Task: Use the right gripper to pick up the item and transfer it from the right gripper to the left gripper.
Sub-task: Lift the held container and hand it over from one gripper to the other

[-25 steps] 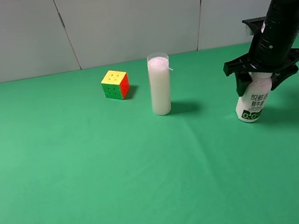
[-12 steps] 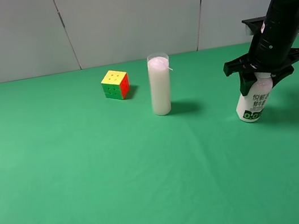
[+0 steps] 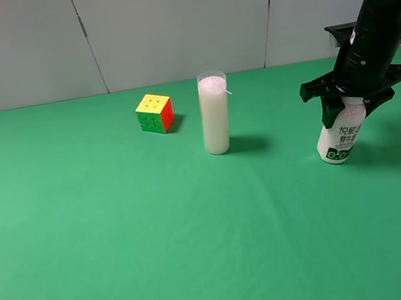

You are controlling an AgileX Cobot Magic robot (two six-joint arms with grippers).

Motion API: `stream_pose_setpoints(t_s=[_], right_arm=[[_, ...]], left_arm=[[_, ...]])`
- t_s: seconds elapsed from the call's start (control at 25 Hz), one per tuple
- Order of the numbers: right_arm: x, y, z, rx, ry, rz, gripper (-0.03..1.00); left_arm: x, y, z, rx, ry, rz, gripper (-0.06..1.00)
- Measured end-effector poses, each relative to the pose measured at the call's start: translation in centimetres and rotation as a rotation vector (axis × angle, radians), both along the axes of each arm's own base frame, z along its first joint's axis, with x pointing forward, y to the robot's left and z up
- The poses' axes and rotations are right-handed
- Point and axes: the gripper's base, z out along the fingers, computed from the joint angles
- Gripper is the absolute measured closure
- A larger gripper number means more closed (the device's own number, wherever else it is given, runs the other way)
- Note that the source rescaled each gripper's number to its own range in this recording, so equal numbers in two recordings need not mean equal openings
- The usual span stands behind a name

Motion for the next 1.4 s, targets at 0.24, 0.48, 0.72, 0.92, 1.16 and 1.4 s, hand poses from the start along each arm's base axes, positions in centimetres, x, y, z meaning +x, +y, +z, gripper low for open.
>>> stream_pose_setpoints(t_s=[0.24, 0.48, 0.72, 0.92, 1.16, 1.4], right_arm=[[0.0, 0.0, 0.0, 0.000, -0.002, 0.000, 0.94], [0.0, 0.0, 0.3, -0.001, -0.016, 0.003, 0.94], [-1.0, -0.4, 4.5, 0.003, -0.132, 0.010, 0.94], [-2.3, -0.4, 8.6, 0.049, -0.248, 0.009, 0.94], [-3.9, 0.4, 12.4, 0.182, -0.350, 0.058, 0.94], [-4.9, 1.7, 14.7, 0.331, -0.414, 0.156, 0.94]], left_arm=[[0.0, 0.0, 0.0, 0.000, 0.000, 0.000, -0.06], [0.0, 0.0, 0.0, 0.000, 0.000, 0.000, -0.06], [0.0, 0.0, 0.0, -0.001, 0.000, 0.000, -0.06], [0.0, 0.0, 0.0, -0.001, 0.000, 0.000, -0.06], [0.0, 0.0, 0.0, -0.001, 0.000, 0.000, -0.06], [0.0, 0.2, 0.0, 0.022, -0.001, 0.015, -0.06]])
